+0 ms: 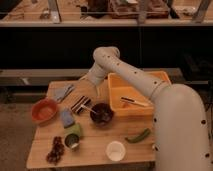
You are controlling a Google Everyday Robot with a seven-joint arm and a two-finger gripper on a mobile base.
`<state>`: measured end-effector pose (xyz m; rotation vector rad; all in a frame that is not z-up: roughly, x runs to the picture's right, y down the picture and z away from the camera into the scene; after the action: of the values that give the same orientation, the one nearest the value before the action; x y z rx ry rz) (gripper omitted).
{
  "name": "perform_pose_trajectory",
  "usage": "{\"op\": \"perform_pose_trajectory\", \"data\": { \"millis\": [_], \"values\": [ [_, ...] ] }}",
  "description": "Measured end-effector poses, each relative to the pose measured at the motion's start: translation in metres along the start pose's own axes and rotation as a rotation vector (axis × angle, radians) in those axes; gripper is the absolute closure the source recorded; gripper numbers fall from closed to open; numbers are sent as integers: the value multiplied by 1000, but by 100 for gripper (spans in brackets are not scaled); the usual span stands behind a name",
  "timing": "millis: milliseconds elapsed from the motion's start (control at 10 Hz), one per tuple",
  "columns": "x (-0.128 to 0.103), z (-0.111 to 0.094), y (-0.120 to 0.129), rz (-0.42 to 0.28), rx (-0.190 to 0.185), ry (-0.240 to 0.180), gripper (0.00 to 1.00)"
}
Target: Place eraser in metal cup
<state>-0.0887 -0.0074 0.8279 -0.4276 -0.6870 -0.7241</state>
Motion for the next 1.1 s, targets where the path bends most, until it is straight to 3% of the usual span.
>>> {"op": "perform_pose_trajectory", "data": {
  "millis": [800,1000,1100],
  "values": [
    [0,0,0,1,0,0,20],
    [1,5,0,18,-21,9,20],
    [-1,20,-1,20,-49,18,20]
  ]
}}
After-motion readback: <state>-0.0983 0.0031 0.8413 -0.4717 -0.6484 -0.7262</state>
